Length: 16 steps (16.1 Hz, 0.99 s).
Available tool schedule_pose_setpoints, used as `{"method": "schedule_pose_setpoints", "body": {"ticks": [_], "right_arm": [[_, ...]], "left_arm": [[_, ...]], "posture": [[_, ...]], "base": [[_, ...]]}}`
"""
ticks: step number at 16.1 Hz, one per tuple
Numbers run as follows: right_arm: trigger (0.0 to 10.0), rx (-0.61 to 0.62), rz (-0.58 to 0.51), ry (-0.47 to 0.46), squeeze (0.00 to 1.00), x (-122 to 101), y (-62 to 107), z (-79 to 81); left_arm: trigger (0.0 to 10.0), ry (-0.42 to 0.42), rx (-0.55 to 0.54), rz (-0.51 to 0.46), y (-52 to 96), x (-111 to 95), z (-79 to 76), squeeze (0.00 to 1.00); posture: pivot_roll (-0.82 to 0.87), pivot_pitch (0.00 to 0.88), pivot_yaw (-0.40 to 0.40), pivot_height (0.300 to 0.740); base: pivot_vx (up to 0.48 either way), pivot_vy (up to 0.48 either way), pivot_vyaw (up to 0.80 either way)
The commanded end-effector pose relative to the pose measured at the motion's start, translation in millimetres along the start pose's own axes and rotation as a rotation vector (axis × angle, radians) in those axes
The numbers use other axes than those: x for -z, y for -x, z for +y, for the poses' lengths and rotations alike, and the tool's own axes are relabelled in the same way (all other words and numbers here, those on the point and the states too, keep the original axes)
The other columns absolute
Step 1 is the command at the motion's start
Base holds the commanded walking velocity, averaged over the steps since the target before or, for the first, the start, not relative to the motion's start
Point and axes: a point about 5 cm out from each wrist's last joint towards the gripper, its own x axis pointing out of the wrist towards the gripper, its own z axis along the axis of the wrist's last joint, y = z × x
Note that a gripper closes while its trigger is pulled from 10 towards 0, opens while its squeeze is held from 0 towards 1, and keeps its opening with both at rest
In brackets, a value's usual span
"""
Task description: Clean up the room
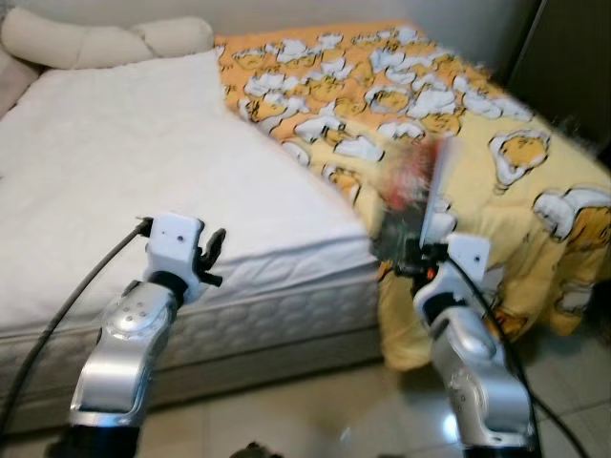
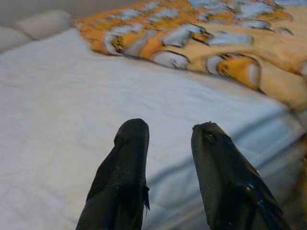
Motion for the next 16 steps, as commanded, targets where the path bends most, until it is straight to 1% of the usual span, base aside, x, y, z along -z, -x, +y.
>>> {"method": "schedule_pose_setpoints", "body": {"ticks": [1, 16], "right_arm": [[10.0, -0.014, -0.041, -0.014, 0.00, -9.1, -1.3, 3.3], [10.0, -0.041, -0.023, -0.013, 0.00, -7.2, -3.5, 6.1]], "left_arm": [[10.0, -0.014, -0.018, 0.004, 3.1, -0.6, 5.0, 0.02], [10.0, -0.011, -0.032, 0.012, 4.2, 0.5, 7.4, 0.02]], "posture": [[0.00, 0.000, 0.042, 0.740], [0.00, 0.000, 0.044, 0.740]], "base": [[0.000, 0.386, 0.00], [0.000, 0.386, 0.00]]}}
